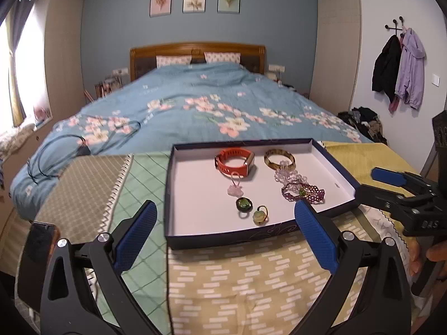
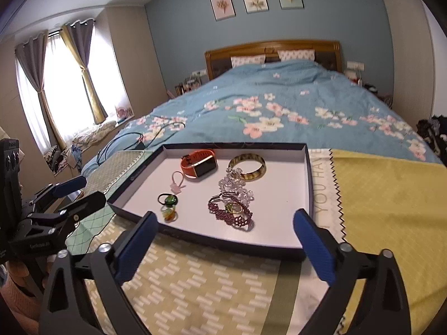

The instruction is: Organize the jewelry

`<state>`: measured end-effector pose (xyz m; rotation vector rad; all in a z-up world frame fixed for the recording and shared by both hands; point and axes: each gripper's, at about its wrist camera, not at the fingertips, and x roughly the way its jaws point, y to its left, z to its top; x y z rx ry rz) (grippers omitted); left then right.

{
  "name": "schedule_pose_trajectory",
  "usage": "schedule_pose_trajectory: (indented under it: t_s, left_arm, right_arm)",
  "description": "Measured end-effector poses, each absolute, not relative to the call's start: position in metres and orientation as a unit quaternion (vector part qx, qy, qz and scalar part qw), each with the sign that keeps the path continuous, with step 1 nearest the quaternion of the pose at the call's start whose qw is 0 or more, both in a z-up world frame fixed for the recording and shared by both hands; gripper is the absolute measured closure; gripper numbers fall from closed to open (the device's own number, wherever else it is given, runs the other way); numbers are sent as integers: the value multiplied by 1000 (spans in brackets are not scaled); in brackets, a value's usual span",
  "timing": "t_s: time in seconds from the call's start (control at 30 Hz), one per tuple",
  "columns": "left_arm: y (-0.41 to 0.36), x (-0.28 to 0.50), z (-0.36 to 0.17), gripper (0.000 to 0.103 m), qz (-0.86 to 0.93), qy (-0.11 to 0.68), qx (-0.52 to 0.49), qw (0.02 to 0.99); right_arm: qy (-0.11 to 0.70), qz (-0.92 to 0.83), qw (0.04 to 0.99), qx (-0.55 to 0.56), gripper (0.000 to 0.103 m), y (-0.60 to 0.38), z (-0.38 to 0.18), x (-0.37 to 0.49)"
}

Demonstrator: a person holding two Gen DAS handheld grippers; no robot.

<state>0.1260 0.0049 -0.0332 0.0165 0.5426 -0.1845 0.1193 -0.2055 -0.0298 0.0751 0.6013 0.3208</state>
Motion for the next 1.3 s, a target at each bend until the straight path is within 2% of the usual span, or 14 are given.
schedule_pose_trajectory:
  t_s: [0.23, 0.5, 1.3]
  left_arm:
    - [18, 76, -13, 6, -65, 186, 2, 980]
    - [20, 31, 3, 6, -44, 127, 2, 991]
    - [12, -25, 24, 6, -36, 74, -11, 997]
  right_arm:
    - [228, 122, 966, -3, 7, -202, -20, 77]
    - [179, 104, 978, -11, 7, -201, -12, 43]
    - [119, 80, 990, -5, 7, -200, 2, 8]
